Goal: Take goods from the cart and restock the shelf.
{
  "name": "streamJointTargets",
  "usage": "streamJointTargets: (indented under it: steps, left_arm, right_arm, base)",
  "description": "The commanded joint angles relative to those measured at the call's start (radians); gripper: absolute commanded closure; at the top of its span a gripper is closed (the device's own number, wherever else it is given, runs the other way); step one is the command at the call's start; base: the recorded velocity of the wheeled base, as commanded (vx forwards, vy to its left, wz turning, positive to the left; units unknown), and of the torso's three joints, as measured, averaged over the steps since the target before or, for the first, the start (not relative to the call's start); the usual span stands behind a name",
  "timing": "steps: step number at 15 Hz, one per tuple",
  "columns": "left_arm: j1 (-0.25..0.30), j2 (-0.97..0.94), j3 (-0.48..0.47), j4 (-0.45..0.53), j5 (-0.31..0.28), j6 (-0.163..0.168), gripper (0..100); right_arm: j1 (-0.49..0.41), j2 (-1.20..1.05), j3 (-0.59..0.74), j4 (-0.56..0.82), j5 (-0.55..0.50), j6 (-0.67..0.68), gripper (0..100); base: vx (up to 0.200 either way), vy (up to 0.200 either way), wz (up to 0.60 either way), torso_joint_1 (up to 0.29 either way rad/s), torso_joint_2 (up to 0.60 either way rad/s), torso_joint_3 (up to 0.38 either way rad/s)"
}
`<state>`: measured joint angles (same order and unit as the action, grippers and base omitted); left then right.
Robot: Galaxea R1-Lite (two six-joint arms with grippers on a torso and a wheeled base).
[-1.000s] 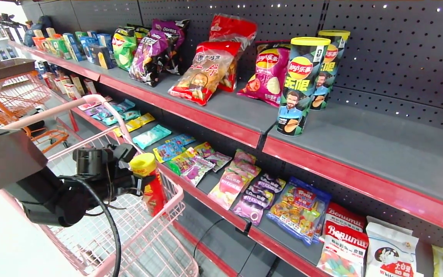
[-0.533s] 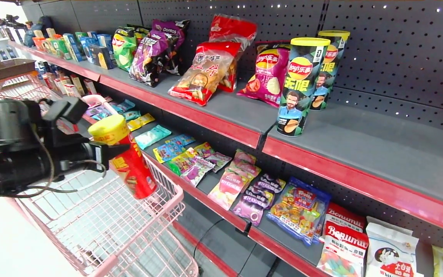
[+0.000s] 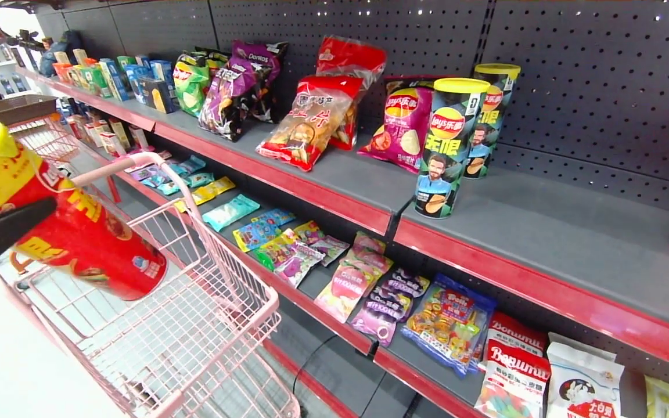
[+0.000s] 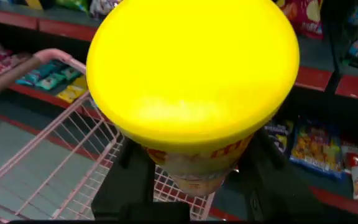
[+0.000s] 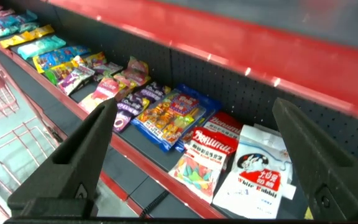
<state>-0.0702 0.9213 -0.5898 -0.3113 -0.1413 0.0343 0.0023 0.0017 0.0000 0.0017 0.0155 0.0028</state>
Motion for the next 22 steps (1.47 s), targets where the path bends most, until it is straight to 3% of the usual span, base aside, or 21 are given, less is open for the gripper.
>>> streamJointTargets:
  steps: [1,15,20,22]
  left_arm:
    - [0.001,-0.113,0.021,0.0,0.019,0.001,100]
    - [0.001,-0.194,0.11,0.003,0.026,0.047,100]
    - [0.001,-0.239,0.14,0.044,0.028,0.095,100]
    - [0.001,-0.28,0.169,0.054,0.057,0.121,100]
  right_arm:
    - [0.001,0.001,0.0,0.0,0.0,0.0,0]
    - [0.001,0.001,0.0,0.0,0.0,0.002,0]
    - [0.001,0.001,0.0,-0.002,0.0,0.005,0]
    - [0.001,0.001,0.0,0.0,0.0,0.003,0]
  base:
    - [0.0,0.0,0.0,0.198,-0.54,-0.33]
    - [0.0,0.0,0.0,0.187,-0.44,-0.26]
    - [0.0,0.0,0.0,0.091,-0.19,-0.108]
    - [0.0,0.0,0.0,0.0,0.0,0.0]
